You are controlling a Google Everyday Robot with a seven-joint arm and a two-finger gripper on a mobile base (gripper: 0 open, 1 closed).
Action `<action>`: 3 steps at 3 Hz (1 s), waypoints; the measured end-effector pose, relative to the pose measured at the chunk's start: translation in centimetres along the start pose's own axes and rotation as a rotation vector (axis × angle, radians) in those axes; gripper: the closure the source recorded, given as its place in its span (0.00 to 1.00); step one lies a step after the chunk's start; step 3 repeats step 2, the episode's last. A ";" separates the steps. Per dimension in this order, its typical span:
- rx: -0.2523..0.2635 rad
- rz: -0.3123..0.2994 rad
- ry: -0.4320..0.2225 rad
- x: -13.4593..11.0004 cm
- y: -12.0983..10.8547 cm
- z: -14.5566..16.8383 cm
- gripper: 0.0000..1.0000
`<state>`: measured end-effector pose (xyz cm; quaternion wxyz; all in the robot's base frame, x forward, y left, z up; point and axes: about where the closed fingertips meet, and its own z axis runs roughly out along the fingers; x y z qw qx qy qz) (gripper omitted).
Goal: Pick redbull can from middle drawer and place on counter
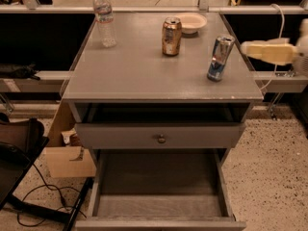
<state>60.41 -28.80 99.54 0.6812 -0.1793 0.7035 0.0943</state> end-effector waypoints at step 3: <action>0.148 -0.204 0.047 -3.1 -2.1 -14.5 0.00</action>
Offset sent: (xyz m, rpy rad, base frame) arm -0.2234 -0.1010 0.0733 -0.5071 -0.0695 -0.2076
